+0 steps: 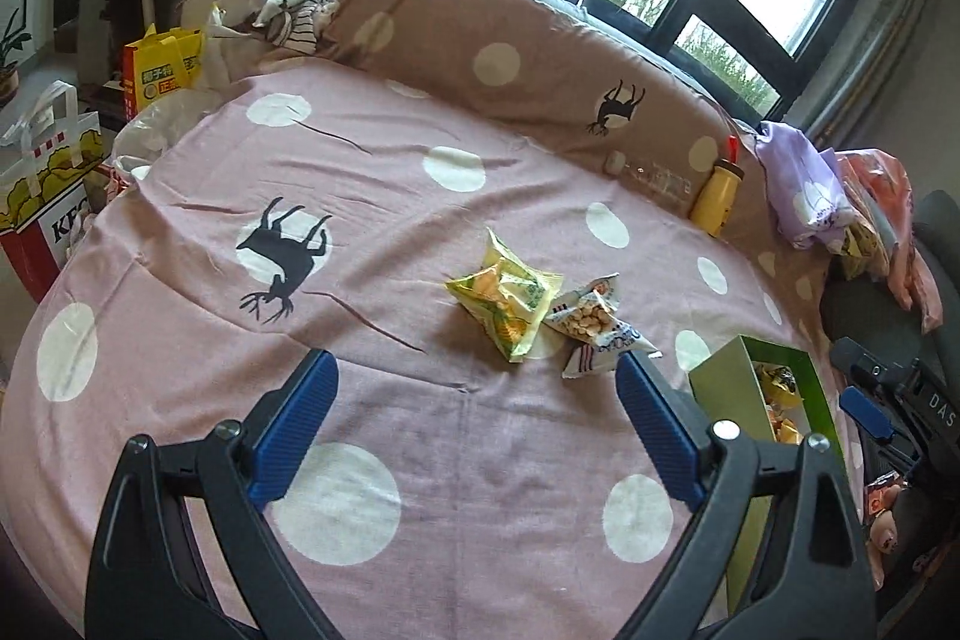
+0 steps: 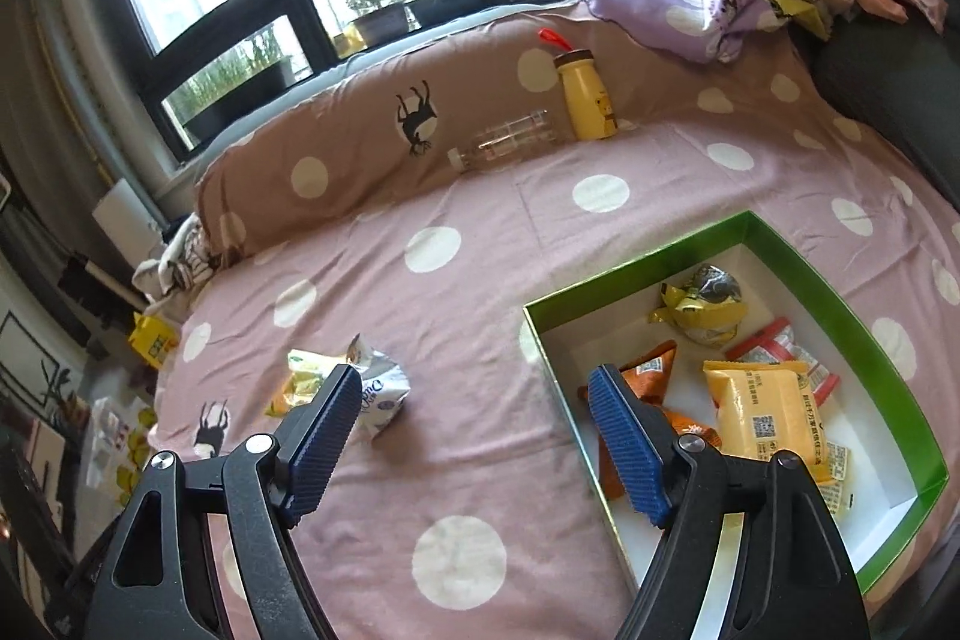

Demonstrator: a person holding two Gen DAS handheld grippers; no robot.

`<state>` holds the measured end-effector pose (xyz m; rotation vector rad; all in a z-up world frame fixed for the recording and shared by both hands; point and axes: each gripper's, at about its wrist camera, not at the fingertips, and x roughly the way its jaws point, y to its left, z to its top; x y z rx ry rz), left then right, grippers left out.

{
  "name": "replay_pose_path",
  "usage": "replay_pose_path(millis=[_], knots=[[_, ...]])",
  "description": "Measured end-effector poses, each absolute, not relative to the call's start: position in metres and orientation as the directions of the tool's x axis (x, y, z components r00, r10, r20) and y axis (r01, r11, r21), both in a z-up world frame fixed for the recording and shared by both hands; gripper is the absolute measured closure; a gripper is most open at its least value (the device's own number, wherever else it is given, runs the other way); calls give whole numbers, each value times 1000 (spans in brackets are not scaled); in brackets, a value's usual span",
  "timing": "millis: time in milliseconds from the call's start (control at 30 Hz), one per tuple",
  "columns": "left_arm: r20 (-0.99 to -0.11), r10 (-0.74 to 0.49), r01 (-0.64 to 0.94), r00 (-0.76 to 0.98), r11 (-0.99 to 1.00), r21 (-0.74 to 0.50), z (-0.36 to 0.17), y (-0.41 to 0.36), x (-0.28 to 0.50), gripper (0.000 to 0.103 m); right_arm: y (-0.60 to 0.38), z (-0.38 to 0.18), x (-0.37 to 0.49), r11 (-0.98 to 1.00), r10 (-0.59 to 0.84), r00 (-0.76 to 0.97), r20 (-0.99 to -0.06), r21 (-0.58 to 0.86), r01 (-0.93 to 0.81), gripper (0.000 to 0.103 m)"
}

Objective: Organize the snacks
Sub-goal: 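Move the right tool back to the white wafer bag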

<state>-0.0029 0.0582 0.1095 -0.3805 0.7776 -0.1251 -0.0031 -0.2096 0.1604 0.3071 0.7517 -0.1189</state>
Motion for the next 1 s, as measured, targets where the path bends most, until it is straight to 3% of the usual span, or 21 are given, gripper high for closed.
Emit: replay_pose_path(millis=[400, 1000], knots=[[-674, -224, -60, 703, 927, -371, 108, 64, -1, 9, -183, 151, 5, 970, -7, 697, -717, 166, 180, 24], [-709, -190, -68, 679, 945, -319, 99, 56, 4, 9, -190, 146, 9, 956, 9, 698, -716, 210, 203, 24]])
